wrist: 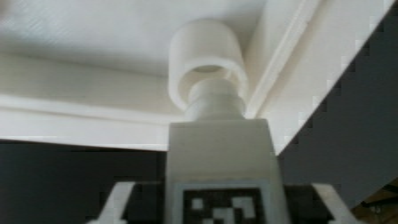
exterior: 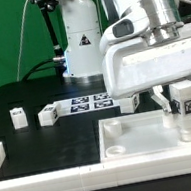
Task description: Assemble one leg
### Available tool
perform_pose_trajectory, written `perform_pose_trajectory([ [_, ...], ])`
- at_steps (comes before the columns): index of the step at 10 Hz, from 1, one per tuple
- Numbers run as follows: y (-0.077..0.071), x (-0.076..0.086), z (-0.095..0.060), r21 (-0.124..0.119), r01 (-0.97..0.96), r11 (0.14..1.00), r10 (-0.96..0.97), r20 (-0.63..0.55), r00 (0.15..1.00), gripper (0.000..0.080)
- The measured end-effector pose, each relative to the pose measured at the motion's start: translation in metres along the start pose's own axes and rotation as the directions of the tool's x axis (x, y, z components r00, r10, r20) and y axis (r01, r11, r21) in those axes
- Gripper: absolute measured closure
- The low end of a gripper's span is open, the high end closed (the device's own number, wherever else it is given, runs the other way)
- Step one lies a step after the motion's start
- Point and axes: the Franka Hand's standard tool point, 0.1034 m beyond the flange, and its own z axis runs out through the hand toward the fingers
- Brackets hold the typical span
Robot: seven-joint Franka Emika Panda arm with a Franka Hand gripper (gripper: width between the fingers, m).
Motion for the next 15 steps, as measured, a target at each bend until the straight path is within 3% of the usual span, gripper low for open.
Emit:
perform_pose_trajectory([
  [4, -0.0014, -0.0109, 0.0079, 0.001, 0.000, 1.000, 0.000, 0.012, 1.000, 0.0512],
  [7, -0.0016, -0.0073, 0.0101, -0.003, 0.001, 1.000, -0.001, -0.008, 1.000, 0.0512],
  [8, -0.0016, -0.0075, 0.0102, -0.003, 0.001, 1.000, -0.001, -0.008, 1.000, 0.0446],
  [9, -0.0015, -0.0075, 0.0102, -0.003, 0.001, 1.000, -0.001, -0.008, 1.000, 0.0446],
  [11, -0.0015, -0.0075, 0.0102, -0.003, 0.001, 1.000, -0.001, -0.008, 1.000, 0.0186],
  [15, -0.0015, -0.0075, 0.0102, -0.003, 0.001, 1.000, -0.001, -0.008, 1.000, 0.0151],
])
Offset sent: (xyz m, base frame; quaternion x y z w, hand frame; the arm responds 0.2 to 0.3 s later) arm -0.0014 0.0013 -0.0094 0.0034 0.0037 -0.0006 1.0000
